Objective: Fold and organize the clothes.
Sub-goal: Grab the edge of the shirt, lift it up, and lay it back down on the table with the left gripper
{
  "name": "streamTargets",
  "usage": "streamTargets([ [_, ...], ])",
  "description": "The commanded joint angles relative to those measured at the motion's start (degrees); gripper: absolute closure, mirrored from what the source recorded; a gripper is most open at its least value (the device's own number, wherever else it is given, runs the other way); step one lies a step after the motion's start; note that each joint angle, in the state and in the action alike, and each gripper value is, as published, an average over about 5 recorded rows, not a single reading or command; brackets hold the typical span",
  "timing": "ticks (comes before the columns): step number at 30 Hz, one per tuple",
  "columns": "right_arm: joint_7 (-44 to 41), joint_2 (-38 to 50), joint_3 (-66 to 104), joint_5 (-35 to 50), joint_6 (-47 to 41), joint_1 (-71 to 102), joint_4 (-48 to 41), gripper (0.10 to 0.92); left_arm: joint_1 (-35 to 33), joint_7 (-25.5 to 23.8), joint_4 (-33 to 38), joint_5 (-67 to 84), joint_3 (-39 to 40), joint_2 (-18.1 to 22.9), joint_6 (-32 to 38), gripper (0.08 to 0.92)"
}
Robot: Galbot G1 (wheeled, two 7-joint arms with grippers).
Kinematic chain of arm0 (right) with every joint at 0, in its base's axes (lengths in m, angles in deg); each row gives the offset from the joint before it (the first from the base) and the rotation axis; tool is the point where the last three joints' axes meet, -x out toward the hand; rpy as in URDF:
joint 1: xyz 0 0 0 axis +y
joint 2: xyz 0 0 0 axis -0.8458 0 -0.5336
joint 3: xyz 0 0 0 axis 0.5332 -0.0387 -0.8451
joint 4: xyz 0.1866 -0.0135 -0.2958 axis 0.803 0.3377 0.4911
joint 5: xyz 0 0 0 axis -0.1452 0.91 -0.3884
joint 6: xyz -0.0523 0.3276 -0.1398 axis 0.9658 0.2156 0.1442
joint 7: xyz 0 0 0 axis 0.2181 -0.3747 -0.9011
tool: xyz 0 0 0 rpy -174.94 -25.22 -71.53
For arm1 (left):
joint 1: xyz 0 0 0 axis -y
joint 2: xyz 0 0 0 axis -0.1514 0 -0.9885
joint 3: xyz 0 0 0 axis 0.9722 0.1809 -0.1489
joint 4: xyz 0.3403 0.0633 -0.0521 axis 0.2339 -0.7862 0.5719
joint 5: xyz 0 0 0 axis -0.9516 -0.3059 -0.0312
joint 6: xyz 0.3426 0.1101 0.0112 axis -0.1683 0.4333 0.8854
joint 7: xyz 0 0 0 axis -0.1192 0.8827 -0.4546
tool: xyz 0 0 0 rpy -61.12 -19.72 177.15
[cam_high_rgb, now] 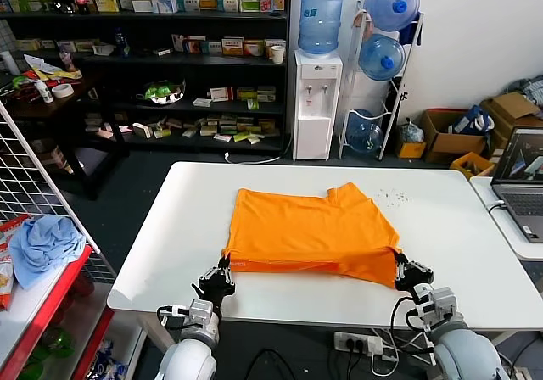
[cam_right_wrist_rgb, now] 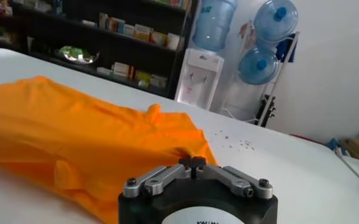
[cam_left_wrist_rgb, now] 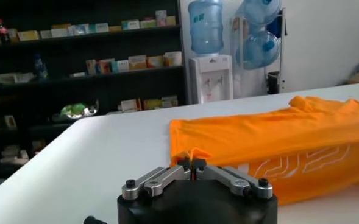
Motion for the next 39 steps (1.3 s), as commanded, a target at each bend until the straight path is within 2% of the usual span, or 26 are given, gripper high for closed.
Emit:
streamTargets([
  [1, -0.5, 0.2, -3.3, 0.3, 0.1, -7.8, -7.4, 0.9, 4.6, -0.1, -5.2, 0.5, 1.0, 0.3, 0.2, 0.895],
  [4, -1.4, 0.1, -3.6, 0.3, -1.3, -7.4, -7.1, 0.887, 4.9, -0.3, -5.3, 0.4, 1.1, 0.3, 0.1, 0.891],
  [8, -1.9, 0.7, -3.1, 1.0, -4.3, -3.7, -3.4, 0.775, 3.7, -0.9, -4.1, 0.7, 1.0, -0.1, 0.2, 0.83],
  [18, -1.5, 1.9, 2.7, 3.1, -13.5, 10.0, 9.0, 0.472, -0.7, -0.8, 1.2, 4.8, -0.1, -0.9, 0.6, 0.544],
  [27, -0.3, 1.3, 5.2, 2.7, -14.4, 12.8, 9.5, 0.232, -1.3, -0.2, 0.9, 7.7, 0.0, -0.7, -0.9, 0.285],
  [31, 0.0, 1.1, 5.2, 2.5, -13.5, 11.6, 7.4, 0.206, -0.5, 0.1, -0.9, 9.6, -0.2, -0.4, -1.3, 0.195],
  [39, 0.4, 0.5, 4.3, 3.2, -11.3, 8.2, 2.7, 0.203, 1.5, 0.2, -3.5, 11.6, -0.7, -0.7, -3.3, 0.177],
])
